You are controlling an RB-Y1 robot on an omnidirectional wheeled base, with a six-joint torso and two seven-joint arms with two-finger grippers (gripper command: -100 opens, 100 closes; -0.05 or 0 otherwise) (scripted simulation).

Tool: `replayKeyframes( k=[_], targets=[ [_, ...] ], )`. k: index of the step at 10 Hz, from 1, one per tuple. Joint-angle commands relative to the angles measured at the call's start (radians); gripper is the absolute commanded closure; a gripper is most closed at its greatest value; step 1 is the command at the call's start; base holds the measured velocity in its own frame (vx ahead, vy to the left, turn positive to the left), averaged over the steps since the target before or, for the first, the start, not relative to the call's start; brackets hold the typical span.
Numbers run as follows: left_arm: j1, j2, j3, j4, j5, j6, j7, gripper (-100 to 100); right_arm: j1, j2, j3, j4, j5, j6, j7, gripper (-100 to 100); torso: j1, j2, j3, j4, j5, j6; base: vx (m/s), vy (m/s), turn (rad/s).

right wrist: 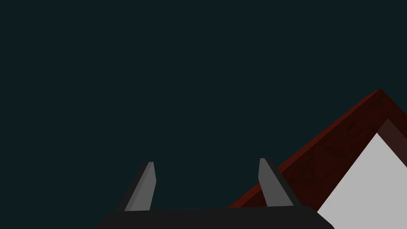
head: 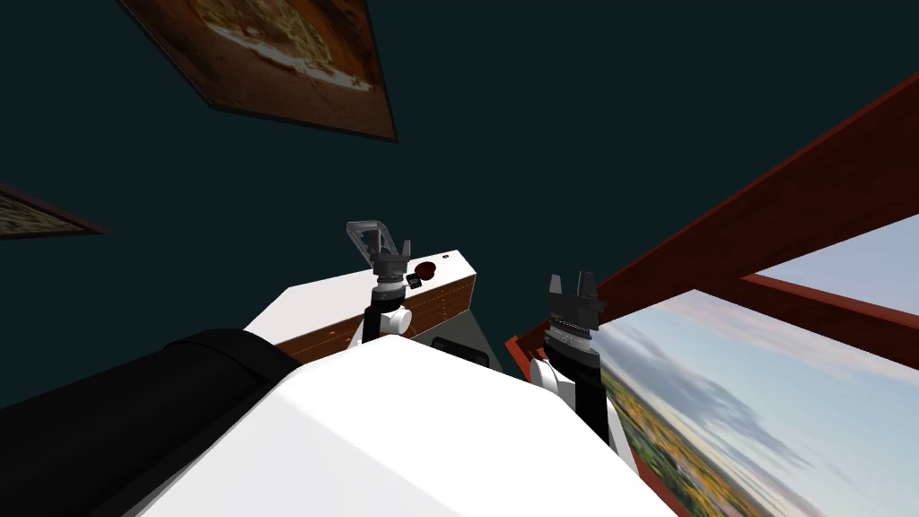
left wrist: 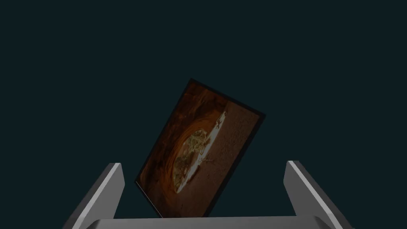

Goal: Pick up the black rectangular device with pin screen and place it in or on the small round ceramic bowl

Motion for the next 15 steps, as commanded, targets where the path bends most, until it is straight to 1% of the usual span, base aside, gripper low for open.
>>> replayKeyframes(
  k=[1, 4, 7, 11, 15],
  targets=[
    [-0.003, 0.039, 0.0, 0.01, -0.009, 0.001, -0.003, -100, 0.0, 0.0, 0.0, 0.0, 0.0, 0.0, 0.0, 0, 0.0, 0.0, 0.0, 0.0, 0.0, 0.0, -0.005, 0.018, -0.027],
    [-0.014, 0.129, -0.002, 0.05, -0.043, 0.004, -0.014, -100, 0.0, 0.0, 0.0, 0.0, 0.0, 0.0, 0.0, 0, 0.005, 0.002, 0.001, 0.0, 0.001, 0.0, -0.04, 0.066, -0.053],
    [-0.031, 0.218, -0.004, 0.112, -0.097, 0.009, -0.03, -100, 0.0, 0.0, 0.0, 0.0, 0.0, 0.0, 0.0, 0, 0.008, 0.005, 0.003, 0.001, 0.002, 0.0, -0.076, 0.117, -0.085],
    [-0.058, 0.329, -0.008, 0.215, -0.189, 0.018, -0.054, -100, 0.0, 0.0, 0.0, 0.0, 0.0, 0.0, 0.0, 0, 0.011, 0.006, 0.004, 0.001, 0.003, 0.0, -0.097, 0.149, -0.098],
    [-0.087, 0.431, -0.015, 0.332, -0.289, 0.028, -0.086, -100, 0.0, 0.0, 0.0, 0.0, 0.0, 0.0, 0.0, 0, 0.011, 0.008, 0.004, 0.002, 0.003, 0.0, -0.123, 0.145, -0.117]
  ],
)
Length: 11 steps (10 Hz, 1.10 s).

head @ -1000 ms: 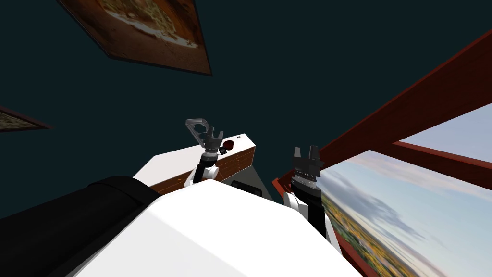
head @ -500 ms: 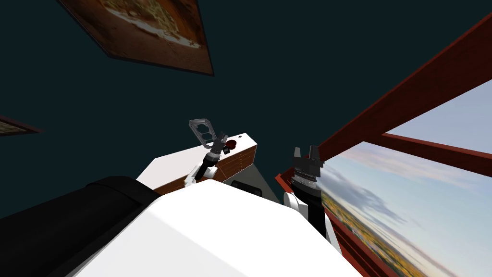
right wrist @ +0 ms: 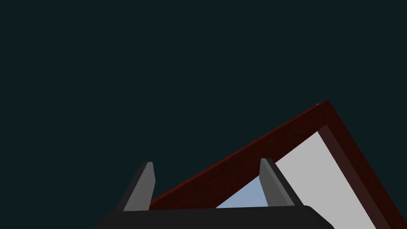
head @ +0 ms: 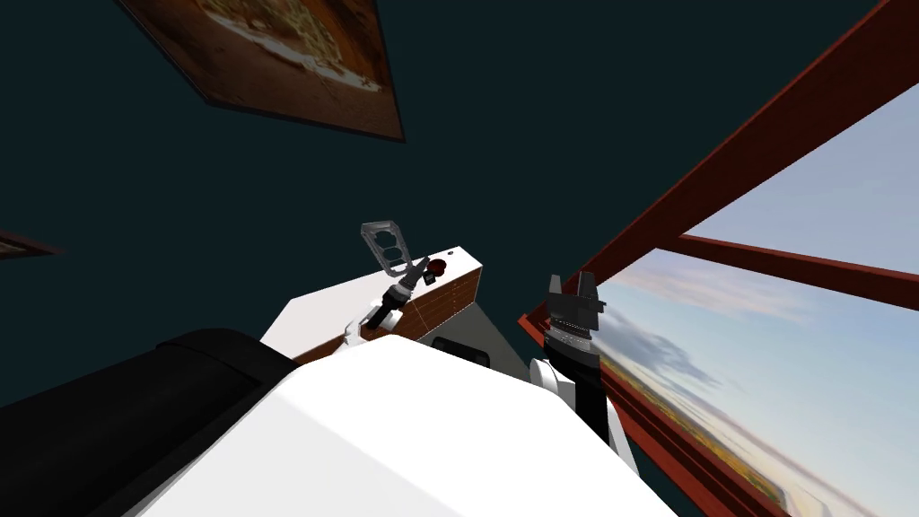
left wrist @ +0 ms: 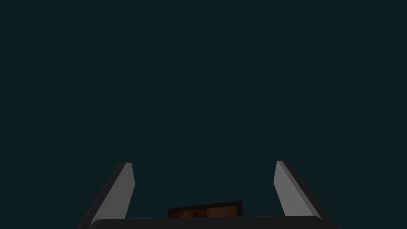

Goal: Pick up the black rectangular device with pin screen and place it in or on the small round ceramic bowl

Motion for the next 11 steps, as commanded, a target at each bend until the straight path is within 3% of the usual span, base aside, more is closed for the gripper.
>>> replayKeyframes(
  k=[1, 7, 11],
  targets=[
    [-0.008, 0.039, -0.004, 0.05, -0.04, -0.001, -0.018, -100, 0.0, 0.0, 0.0, 0.0, 0.0, 0.0, 0.0, 0, 0.0, 0.0, 0.0, 0.0, 0.0, 0.0, -0.094, 0.164, -0.12],
    [-0.047, 0.168, -0.027, 0.244, -0.166, 0.009, -0.096, -100, 0.0, 0.0, 0.0, 0.0, 0.0, 0.0, 0.0, 0, -0.003, -0.006, -0.004, -0.001, 0.0, 0.0, -0.06, 0.13, -0.139],
    [-0.063, 0.217, -0.045, 0.348, -0.211, 0.012, -0.148, -100, 0.0, 0.0, 0.0, 0.0, 0.0, 0.0, 0.0, 0, -0.005, -0.01, -0.006, -0.002, -0.001, -0.001, -0.004, 0.081, -0.104]
  ],
)
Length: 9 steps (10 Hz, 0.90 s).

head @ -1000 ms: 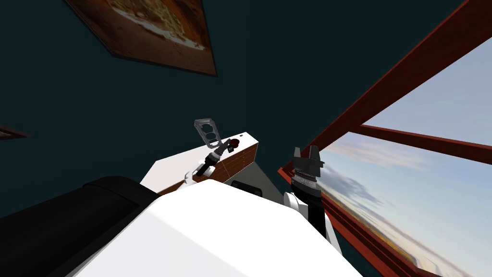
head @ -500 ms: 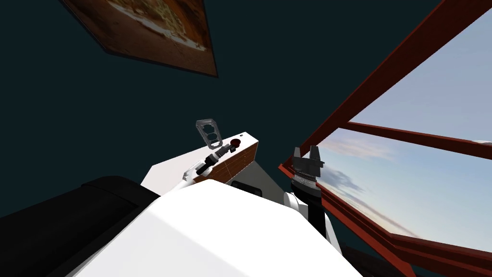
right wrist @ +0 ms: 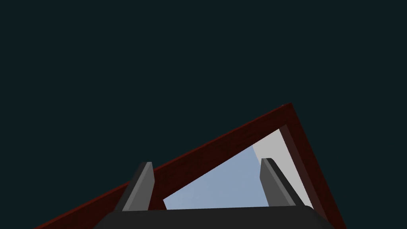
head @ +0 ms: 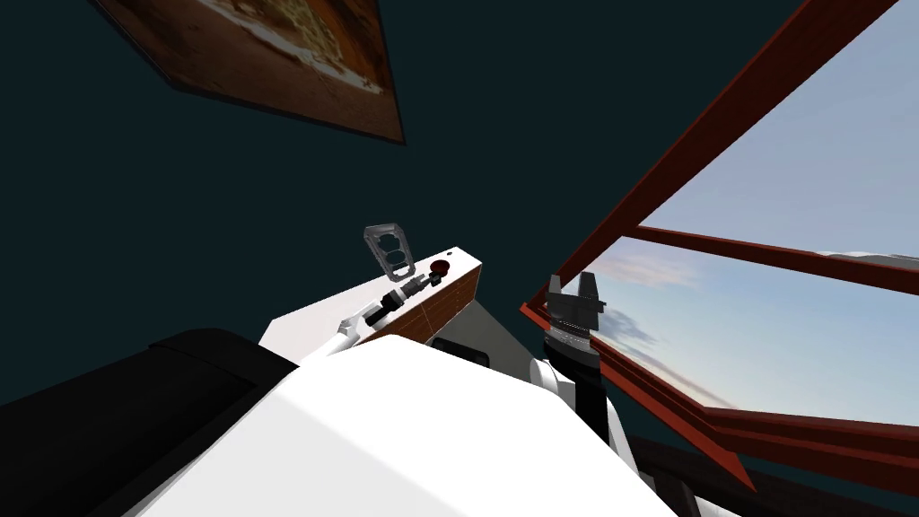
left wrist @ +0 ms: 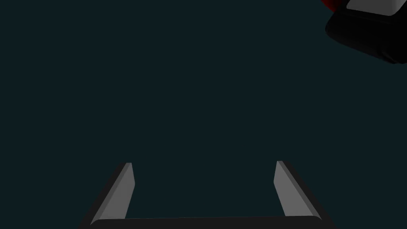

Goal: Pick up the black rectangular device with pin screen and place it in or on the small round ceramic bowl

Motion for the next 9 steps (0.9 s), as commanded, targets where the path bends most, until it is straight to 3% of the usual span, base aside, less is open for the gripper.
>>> replayKeyframes(
  k=[1, 9],
  targets=[
    [-0.007, 0.023, -0.011, 0.044, -0.02, 0.005, -0.028, -100, 0.0, 0.0, 0.0, 0.0, 0.0, 0.0, 0.0, 0, 0.0, 0.0, 0.0, 0.0, 0.0, 0.0, 0.021, 0.051, -0.152],
    [-0.039, 0.103, -0.064, 0.276, -0.083, 0.003, -0.182, -100, 0.0, 0.0, 0.0, 0.0, 0.0, 0.0, 0.0, 0, -0.001, -0.005, -0.003, -0.001, 0.0, 0.0, 0.06, 0.058, -0.146]
  ],
)
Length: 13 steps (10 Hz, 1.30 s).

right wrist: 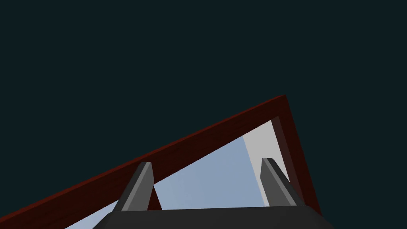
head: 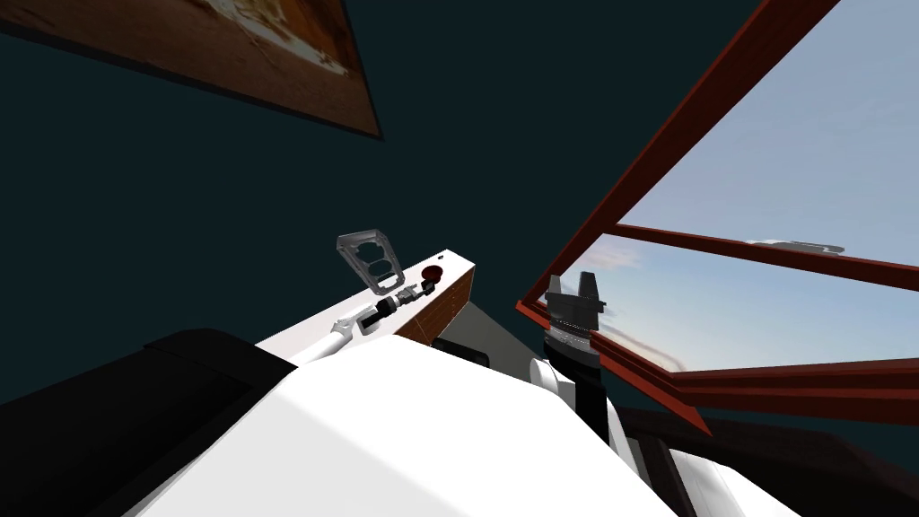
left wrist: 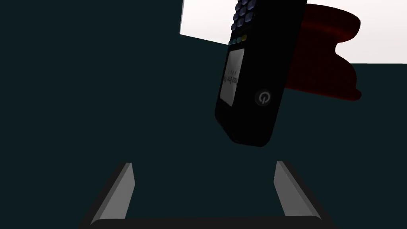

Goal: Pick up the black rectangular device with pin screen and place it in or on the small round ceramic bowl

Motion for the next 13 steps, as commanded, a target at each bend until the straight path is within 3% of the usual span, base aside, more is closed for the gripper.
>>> replayKeyframes(
  k=[1, 5, 6, 7, 8, 9, 13],
  targets=[
    [-0.002, 0.015, -0.011, 0.029, -0.009, 0.006, -0.025, -100, 0.0, 0.0, 0.0, 0.0, 0.0, 0.0, 0.0, 0, 0.0, 0.0, 0.0, 0.0, 0.0, 0.0, 0.061, 0.034, -0.121],
    [-0.017, 0.038, -0.035, 0.112, -0.029, 0.003, -0.086, -100, 0.0, 0.0, 0.0, 0.0, 0.0, 0.0, 0.0, 0, -0.003, 0.0, 0.0, 0.0, -0.001, 0.0, 0.062, 0.015, -0.117],
    [-0.023, 0.03, -0.029, 0.116, -0.024, -0.006, -0.076, -100, 0.0, 0.0, 0.0, 0.0, 0.0, 0.0, 0.0, 0, -0.003, 0.0, 0.0, 0.0, -0.001, 0.0, 0.028, 0.009, -0.032],
    [-0.024, 0.03, -0.029, 0.121, -0.025, -0.008, -0.081, 0, 0.0, 0.0, 0.0, 0.0, 0.0, 0.0, 0.0, 0, -0.003, 0.002, 0.001, 0.0, -0.001, -0.001, 0.005, 0.002, 0.006],
    [-0.024, 0.03, -0.029, 0.12, -0.025, -0.008, -0.081, -100, 0.0, 0.0, 0.0, 0.0, 0.0, 0.0, 0.0, 0, -0.004, 0.004, 0.002, 0.001, -0.001, 0.0, 0.0, 0.0, 0.0],
    [-0.024, 0.03, -0.029, 0.12, -0.025, -0.008, -0.081, 100, 0.0, 0.0, 0.0, 0.0, 0.0, 0.0, 0.0, 0, -0.004, 0.004, 0.002, 0.001, -0.001, -0.001, 0.0, 0.0, 0.0],
    [-0.024, 0.031, -0.029, 0.12, -0.025, -0.007, -0.081, 100, 0.0, 0.0, 0.0, 0.0, 0.0, 0.0, 0.0, 0, -0.004, 0.005, 0.003, 0.001, 0.0, 0.0, 0.0, 0.0, 0.0]
  ],
)
